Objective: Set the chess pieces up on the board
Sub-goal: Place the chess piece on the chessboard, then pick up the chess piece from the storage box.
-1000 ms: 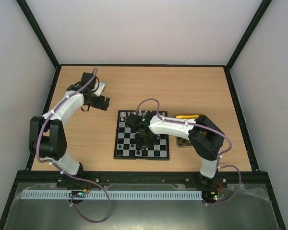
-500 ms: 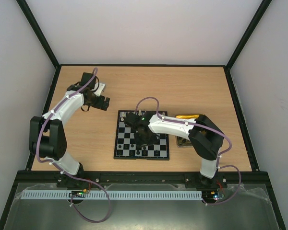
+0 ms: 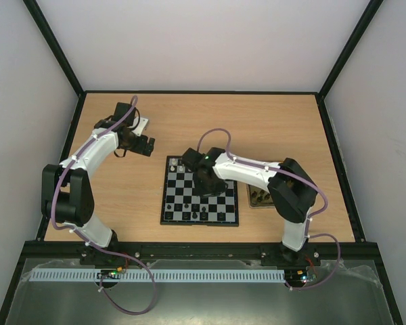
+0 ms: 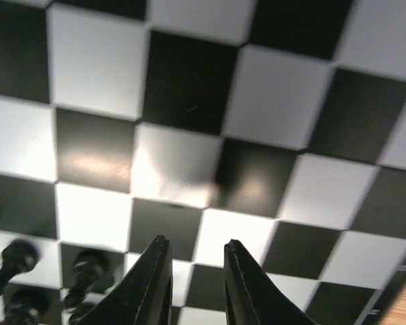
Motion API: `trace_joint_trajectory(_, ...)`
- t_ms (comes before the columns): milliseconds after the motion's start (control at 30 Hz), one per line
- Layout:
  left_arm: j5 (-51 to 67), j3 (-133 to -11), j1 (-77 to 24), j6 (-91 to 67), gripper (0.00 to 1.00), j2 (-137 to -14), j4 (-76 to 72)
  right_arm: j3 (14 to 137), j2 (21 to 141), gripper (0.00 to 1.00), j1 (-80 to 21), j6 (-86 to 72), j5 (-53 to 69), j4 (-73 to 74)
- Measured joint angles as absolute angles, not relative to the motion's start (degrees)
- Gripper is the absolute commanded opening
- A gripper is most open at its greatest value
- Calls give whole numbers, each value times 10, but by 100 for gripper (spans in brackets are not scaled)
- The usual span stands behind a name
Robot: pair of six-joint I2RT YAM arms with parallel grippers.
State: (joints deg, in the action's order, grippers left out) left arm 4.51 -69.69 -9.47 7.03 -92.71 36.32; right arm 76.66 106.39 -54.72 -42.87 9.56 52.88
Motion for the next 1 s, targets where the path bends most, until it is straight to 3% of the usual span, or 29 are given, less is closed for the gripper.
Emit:
trace_joint_trajectory(200,45,-697,-95,70,99,-927,363,768,1013,22,-456,-417,68,562)
trace_joint_trajectory(467,45,-697,-95,70,99,-927,363,740,886,21,-256,-383,15,601)
trace_joint_trajectory(733,45,-697,-95,70,99,-928,363,608,881,20,-192,-357,32,590)
trace_joint_trajectory(1000,45,-698,-95,70,99,-935,364,594,886,20,-169,-346,44,554)
